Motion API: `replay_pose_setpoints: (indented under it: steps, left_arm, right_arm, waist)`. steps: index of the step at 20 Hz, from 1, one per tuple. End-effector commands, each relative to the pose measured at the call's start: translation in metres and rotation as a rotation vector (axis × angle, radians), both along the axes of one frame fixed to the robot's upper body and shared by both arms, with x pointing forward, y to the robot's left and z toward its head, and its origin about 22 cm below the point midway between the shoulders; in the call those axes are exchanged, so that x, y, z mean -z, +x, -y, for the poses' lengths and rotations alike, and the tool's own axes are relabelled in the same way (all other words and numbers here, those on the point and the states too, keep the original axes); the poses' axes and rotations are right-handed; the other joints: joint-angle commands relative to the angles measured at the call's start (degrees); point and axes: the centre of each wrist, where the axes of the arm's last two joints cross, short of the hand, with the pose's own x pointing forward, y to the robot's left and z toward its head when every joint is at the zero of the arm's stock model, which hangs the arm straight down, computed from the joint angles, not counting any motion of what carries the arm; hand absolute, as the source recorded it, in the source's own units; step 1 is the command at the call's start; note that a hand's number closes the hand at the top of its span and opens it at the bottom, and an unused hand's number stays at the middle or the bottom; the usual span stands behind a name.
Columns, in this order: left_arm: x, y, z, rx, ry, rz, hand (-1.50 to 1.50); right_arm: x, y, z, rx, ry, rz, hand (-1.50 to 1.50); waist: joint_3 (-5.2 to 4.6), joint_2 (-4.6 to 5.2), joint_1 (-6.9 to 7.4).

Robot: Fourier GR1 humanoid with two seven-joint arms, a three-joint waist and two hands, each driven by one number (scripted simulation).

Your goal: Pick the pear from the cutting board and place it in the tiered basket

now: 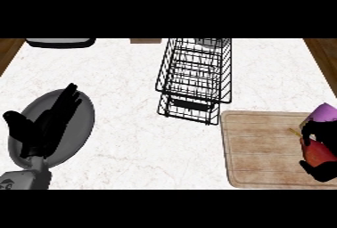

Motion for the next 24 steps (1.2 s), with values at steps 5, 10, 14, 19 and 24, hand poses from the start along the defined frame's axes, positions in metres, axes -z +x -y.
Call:
replay_pose_setpoints:
  steps: [5,10,14,19,24]
  left_arm:
    - [-0.005,0.004,0.006,0.003,0.001,0.007,0.00]
    - [0.003,-0.010,0.002,-0.010,0.000,-0.012,0.00]
    - [0.011,-0.013,0.004,-0.015,0.003,-0.006,0.00]
    - [0.006,0.001,0.018,-0.013,0.010,-0.009,0.00]
    - [0.007,-0.001,-0.004,-0.009,0.010,-0.008,0.00]
  right_arm:
    - [-0.038,0.043,0.048,0.188,0.253,0.327,1.50]
    - [-0.081,0.057,0.033,0.059,0.583,0.485,1.50]
    - [-0.133,0.064,0.018,-0.027,0.671,0.464,1.50]
    - [-0.160,0.047,-0.022,-0.058,0.694,0.421,1.50]
    - [-0.194,0.051,-0.064,-0.107,0.683,0.354,1.50]
  waist:
    - [0.59,0.20,0.02]
    - [0.46,-0.36,-0.57]
    - [0.37,-0.32,-0.76]
    - [0.38,-0.18,-1.29]
    - [0.39,-0.07,-0.72]
